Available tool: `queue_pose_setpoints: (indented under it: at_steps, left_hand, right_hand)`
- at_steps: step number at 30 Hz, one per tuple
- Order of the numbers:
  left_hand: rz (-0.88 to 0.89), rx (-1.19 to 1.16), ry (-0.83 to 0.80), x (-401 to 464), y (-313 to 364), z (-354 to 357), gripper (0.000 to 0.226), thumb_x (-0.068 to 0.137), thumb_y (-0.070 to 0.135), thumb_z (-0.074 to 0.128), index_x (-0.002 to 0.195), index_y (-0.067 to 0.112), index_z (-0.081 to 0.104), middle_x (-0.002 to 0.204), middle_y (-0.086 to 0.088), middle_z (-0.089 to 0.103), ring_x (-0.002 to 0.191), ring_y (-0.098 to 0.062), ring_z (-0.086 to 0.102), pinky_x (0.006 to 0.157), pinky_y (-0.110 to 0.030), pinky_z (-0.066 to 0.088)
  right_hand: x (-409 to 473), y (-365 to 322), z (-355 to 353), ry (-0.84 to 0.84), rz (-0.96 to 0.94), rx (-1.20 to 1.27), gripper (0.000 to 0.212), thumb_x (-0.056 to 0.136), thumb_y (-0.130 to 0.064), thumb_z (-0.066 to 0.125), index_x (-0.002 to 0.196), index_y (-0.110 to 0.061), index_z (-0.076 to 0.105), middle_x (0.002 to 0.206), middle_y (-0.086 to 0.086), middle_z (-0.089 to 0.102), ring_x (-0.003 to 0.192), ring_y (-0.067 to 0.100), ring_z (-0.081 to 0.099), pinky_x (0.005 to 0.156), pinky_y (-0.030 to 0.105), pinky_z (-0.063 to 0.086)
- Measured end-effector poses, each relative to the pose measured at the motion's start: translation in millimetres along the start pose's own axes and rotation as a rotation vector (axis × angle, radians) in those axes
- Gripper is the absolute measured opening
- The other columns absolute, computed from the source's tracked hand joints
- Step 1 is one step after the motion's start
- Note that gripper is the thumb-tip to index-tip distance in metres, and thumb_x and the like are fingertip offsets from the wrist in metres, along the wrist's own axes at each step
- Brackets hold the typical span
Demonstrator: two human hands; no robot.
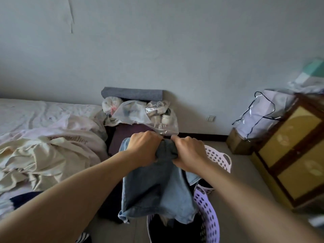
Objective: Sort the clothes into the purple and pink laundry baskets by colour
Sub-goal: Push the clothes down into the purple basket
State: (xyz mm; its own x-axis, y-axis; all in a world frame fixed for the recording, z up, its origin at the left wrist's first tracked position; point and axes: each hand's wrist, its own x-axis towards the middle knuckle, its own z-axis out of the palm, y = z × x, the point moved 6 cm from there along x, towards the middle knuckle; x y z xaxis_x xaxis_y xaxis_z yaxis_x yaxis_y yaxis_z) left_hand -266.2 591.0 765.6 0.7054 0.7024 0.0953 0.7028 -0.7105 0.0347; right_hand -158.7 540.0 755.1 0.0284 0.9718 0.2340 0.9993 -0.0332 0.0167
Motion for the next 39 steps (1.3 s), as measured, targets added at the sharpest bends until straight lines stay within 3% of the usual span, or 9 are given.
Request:
queue_pose_setpoints:
  at_steps: [7, 13, 17, 19, 23, 27, 31, 34, 39]
  left_hand:
    - [0.034, -0.062, -0.068, 28.6, 52.3, 73.0, 0.03, 0.077, 0.032, 0.067, 0.105, 0.023, 0.058, 0.105, 0.003, 0.058, 0.095, -0.024, 0.061, 0.065, -0.03, 0.034]
    - [0.015, -0.099, -0.143, 52.5, 86.8, 147.6, 0.029, 0.079, 0.029, 0.064, 0.106, 0.021, 0.057, 0.106, 0.001, 0.057, 0.099, -0.025, 0.059, 0.068, -0.031, 0.037]
    - [-0.029, -0.146, -0.232, 66.1, 103.6, 200.4, 0.029, 0.08, 0.028, 0.062, 0.107, 0.021, 0.057, 0.106, 0.001, 0.058, 0.102, -0.025, 0.058, 0.074, -0.032, 0.042]
    - [-0.042, -0.143, -0.282, 72.2, 109.5, 223.5, 0.033, 0.08, 0.029, 0.062, 0.112, 0.023, 0.057, 0.11, 0.001, 0.059, 0.106, -0.026, 0.058, 0.078, -0.032, 0.043]
    - [-0.078, -0.184, -0.382, 81.1, 119.7, 270.6, 0.035, 0.08, 0.031, 0.062, 0.115, 0.028, 0.056, 0.116, 0.002, 0.061, 0.11, -0.027, 0.057, 0.081, -0.034, 0.044]
    - [-0.108, -0.187, -0.505, 82.9, 122.6, 318.1, 0.038, 0.074, 0.03, 0.07, 0.11, 0.027, 0.058, 0.115, 0.003, 0.063, 0.106, -0.024, 0.06, 0.078, -0.032, 0.045]
    - [-0.159, -0.179, -0.593, 88.4, 117.4, 362.9, 0.056, 0.074, 0.031, 0.074, 0.123, 0.026, 0.047, 0.122, 0.001, 0.059, 0.113, -0.024, 0.056, 0.086, -0.033, 0.043]
    - [-0.157, -0.115, -0.641, 87.2, 113.6, 389.0, 0.074, 0.076, 0.035, 0.07, 0.139, 0.029, 0.031, 0.139, -0.001, 0.041, 0.13, -0.024, 0.041, 0.102, -0.039, 0.032]
    - [-0.25, -0.148, -0.66, 77.1, 105.5, 405.5, 0.051, 0.082, 0.023, 0.061, 0.129, 0.025, 0.041, 0.129, -0.001, 0.049, 0.122, -0.023, 0.047, 0.096, -0.035, 0.037]
  right_hand:
    - [-30.6, 62.7, 72.5, -0.129, 0.076, 0.051, 0.033, 0.067, -0.023, 0.059, 0.098, -0.022, 0.047, 0.085, 0.005, 0.065, 0.08, 0.032, 0.065, 0.061, 0.037, 0.051]
    - [-50.9, 104.9, 123.3, -0.186, 0.076, 0.051, 0.031, 0.071, -0.02, 0.065, 0.099, -0.018, 0.051, 0.087, 0.005, 0.066, 0.079, 0.03, 0.065, 0.053, 0.031, 0.037]
    - [-58.4, 128.7, 172.3, -0.268, 0.1, 0.013, 0.042, 0.035, -0.026, 0.079, 0.067, -0.02, 0.052, 0.046, -0.002, 0.052, 0.036, 0.019, 0.052, 0.039, 0.021, 0.016]
    - [-61.8, 141.2, 196.6, -0.247, 0.112, 0.016, 0.042, 0.029, -0.027, 0.077, 0.064, -0.022, 0.053, 0.042, -0.002, 0.049, 0.033, 0.017, 0.05, 0.042, 0.019, 0.013]
    - [-72.1, 157.9, 245.8, -0.358, 0.11, 0.082, 0.04, 0.036, -0.028, 0.078, 0.071, -0.021, 0.059, 0.05, 0.0, 0.057, 0.042, 0.021, 0.058, 0.042, 0.022, 0.025]
    - [-80.5, 171.1, 294.6, -0.544, 0.106, 0.221, 0.027, 0.07, -0.028, 0.066, 0.095, -0.02, 0.057, 0.091, 0.006, 0.068, 0.088, 0.031, 0.065, 0.064, 0.034, 0.046]
    - [-77.8, 178.0, 341.5, -0.674, 0.143, 0.309, 0.035, 0.07, -0.035, 0.073, 0.096, -0.016, 0.059, 0.102, 0.008, 0.067, 0.099, 0.03, 0.063, 0.077, 0.035, 0.05]
    - [-73.8, 178.9, 361.0, -0.625, 0.147, 0.297, 0.042, 0.086, -0.035, 0.061, 0.119, -0.013, 0.049, 0.119, 0.008, 0.06, 0.112, 0.029, 0.057, 0.09, 0.038, 0.045]
    - [-77.7, 173.8, 373.1, -0.684, 0.205, 0.37, 0.051, 0.091, -0.028, 0.058, 0.133, -0.008, 0.037, 0.134, 0.013, 0.048, 0.125, 0.03, 0.045, 0.101, 0.04, 0.039]
